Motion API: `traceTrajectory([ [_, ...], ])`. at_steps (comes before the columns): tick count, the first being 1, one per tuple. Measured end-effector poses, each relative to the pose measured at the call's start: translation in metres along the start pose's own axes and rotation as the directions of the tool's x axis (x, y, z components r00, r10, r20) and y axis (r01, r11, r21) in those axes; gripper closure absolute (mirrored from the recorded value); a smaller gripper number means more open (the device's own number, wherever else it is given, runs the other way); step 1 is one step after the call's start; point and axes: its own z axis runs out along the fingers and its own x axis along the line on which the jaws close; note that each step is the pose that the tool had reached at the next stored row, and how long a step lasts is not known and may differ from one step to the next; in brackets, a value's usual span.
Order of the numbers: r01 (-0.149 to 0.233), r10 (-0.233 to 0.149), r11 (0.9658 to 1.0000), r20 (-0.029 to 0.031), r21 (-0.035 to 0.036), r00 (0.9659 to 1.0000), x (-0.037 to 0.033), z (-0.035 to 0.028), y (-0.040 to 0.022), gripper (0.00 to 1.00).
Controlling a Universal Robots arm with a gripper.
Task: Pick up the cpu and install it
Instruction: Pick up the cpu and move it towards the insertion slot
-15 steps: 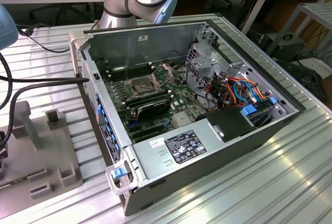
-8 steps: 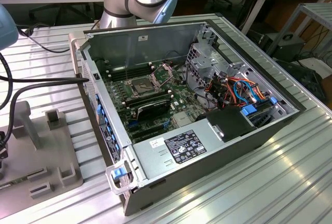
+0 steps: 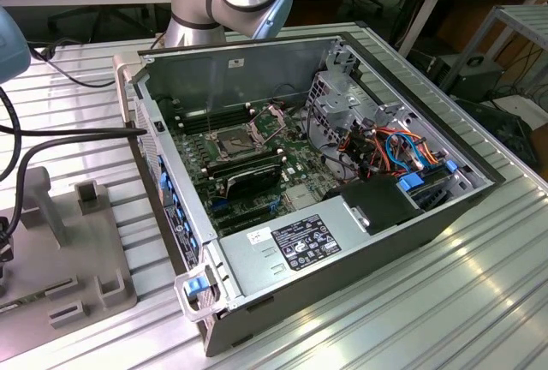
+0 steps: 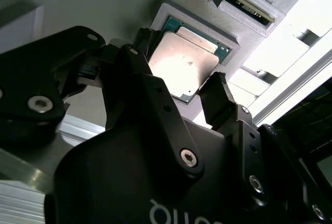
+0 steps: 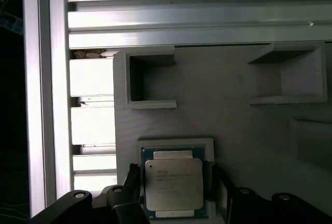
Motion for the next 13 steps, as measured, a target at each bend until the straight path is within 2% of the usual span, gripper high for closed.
traceTrajectory([
  [7, 0.009, -0.009, 1.0, -0.0004, 0.0, 1.0, 0.0, 0.0, 0.0, 0.34],
  [9, 0.033, -0.033, 0.9995, -0.0012, 0.0, 0.9995, 0.0, 0.0, 0.0, 0.34],
  [13, 0.034, -0.034, 0.9994, -0.0011, -0.0001, 0.9994, 0.0, 0.0006, 0.0, 0.34],
])
